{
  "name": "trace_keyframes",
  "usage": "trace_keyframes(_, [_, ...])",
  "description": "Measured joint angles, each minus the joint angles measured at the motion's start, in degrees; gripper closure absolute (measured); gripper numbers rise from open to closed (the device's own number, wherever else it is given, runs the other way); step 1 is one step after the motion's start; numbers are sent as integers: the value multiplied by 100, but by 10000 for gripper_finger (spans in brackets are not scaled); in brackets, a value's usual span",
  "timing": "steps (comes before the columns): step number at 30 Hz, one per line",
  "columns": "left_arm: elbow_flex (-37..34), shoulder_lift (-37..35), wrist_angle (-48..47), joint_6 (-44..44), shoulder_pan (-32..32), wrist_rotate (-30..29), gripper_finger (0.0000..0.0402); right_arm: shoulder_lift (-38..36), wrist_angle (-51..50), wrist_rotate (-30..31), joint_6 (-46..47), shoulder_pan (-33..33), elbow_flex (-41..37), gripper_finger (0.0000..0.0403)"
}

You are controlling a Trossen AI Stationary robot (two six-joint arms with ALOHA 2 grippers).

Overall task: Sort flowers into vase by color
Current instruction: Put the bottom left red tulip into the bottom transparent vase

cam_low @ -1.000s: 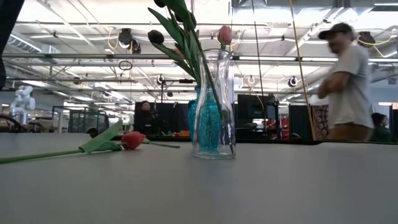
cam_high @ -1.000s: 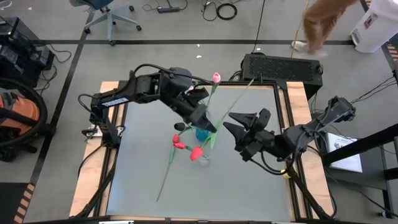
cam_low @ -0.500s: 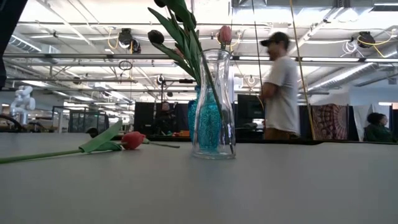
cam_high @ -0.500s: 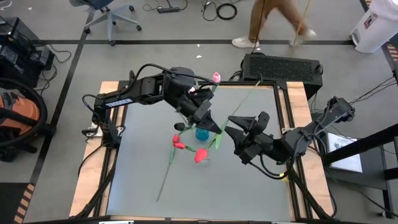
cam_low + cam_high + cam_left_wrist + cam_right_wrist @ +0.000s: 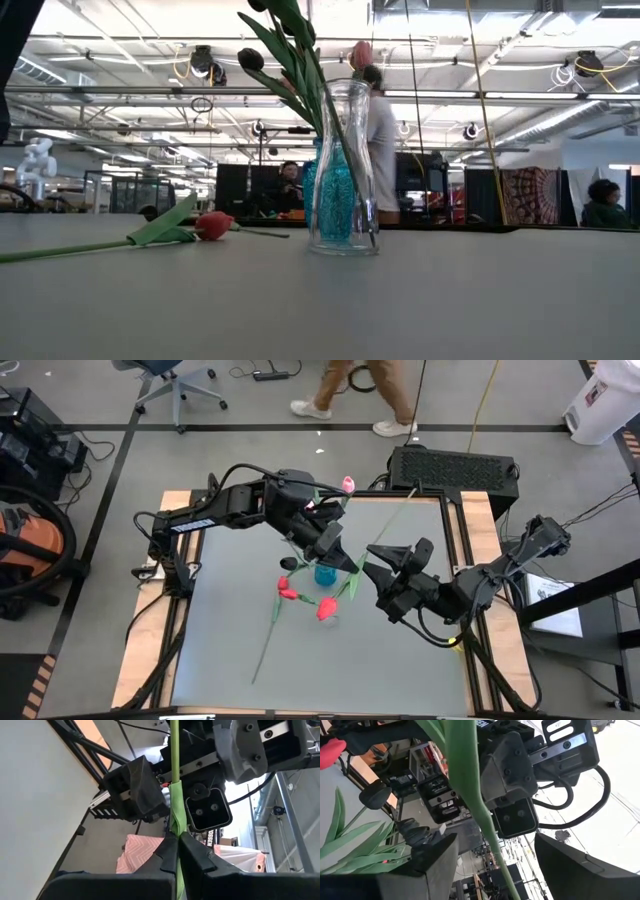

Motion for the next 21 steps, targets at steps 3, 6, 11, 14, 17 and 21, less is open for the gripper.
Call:
trace_keyframes(3, [0,0,4,2,-31,-2,391,0,0,-4,0,0,0,156])
trace_keyframes(6, [-2,0,4,4,-38,-4,391,0,0,-4,0,0,0,176])
trace_keyframes(11, [-2,0,8,7,-51,-4,391,0,0,-4,0,0,0,225])
trace_keyframes(14, [-2,0,8,7,-56,-4,391,0,0,-7,0,0,0,257])
trace_keyframes(17, [-4,0,8,7,-87,-4,391,0,0,-7,0,0,0,288])
trace_keyframes(21, [-7,0,8,3,-131,4,391,-2,0,-23,0,0,0,328])
